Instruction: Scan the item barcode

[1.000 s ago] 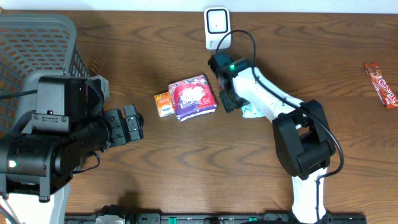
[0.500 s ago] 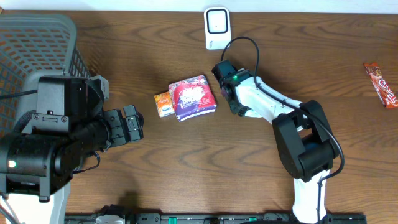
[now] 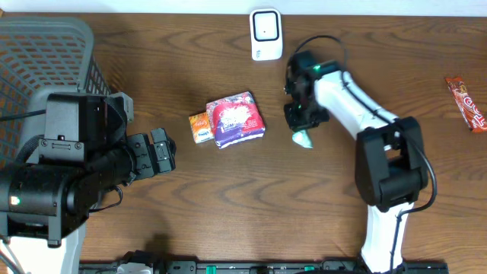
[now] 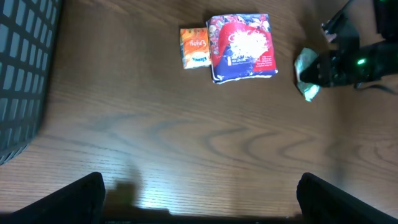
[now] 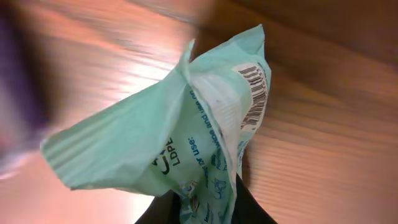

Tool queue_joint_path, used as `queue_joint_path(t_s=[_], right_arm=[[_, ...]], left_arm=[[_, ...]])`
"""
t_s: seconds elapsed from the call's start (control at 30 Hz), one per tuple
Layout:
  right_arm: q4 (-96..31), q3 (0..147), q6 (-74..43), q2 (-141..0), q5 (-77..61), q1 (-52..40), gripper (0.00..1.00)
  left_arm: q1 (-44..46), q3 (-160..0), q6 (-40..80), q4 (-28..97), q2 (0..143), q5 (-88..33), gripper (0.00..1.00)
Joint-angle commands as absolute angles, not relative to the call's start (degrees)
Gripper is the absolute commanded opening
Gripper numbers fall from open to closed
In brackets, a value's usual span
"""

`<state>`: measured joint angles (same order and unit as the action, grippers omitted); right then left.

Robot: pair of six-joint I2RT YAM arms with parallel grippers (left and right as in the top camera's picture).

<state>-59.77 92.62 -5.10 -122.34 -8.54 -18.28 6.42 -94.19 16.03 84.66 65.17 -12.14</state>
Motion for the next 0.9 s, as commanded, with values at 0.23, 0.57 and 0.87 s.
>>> queue_joint_path(t_s=[0.23,0.57,0.87], right_arm=[[-57.0,88.2,8.7,-123.3,-58.7,-6.1,0.01],[-39.3,72.9,-3.4,-123.4,-64.9,-0.6,0.01],[-48.9,75.6,-7.0,-123.2,-46.5,7.7,0.45]], left_arm=[[6.2,-94.2,15.0,84.8,65.3,-12.8,0.98],[6.2,-94.2,15.0,84.8,65.3,-12.8,0.98],[6.2,-94.2,15.0,84.8,65.3,-12.8,0.98]])
